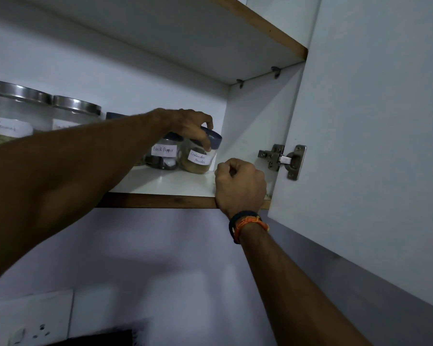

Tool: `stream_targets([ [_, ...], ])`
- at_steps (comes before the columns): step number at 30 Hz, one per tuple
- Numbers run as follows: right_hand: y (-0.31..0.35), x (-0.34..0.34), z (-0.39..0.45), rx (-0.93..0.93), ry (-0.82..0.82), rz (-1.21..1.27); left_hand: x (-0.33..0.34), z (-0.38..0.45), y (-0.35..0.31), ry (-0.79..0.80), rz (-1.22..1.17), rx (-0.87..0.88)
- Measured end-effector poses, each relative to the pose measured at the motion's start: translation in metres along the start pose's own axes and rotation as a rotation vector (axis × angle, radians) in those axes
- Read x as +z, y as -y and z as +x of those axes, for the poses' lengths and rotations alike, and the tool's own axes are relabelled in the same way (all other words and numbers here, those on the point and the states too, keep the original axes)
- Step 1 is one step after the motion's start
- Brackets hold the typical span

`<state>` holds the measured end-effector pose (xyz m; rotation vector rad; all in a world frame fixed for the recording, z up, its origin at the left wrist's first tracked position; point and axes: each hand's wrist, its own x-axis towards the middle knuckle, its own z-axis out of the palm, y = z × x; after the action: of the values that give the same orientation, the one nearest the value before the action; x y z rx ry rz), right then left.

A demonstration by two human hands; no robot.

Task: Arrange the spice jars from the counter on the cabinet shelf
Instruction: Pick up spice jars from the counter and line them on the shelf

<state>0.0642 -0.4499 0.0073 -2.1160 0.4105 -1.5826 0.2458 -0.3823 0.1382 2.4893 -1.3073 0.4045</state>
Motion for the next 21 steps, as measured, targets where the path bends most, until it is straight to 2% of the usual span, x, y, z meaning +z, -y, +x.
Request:
stream_targets([
  [8, -0.001, 0.000, 0.000, -0.004, 0.001, 0.011, 0.000, 0.002, 0.005, 0.031, 0.121, -0.025],
  [21, -0.001, 0.000, 0.001, -0.005, 0.010, 0.007, 0.004, -0.004, -0.006, -0.074, 0.373, 0.054],
])
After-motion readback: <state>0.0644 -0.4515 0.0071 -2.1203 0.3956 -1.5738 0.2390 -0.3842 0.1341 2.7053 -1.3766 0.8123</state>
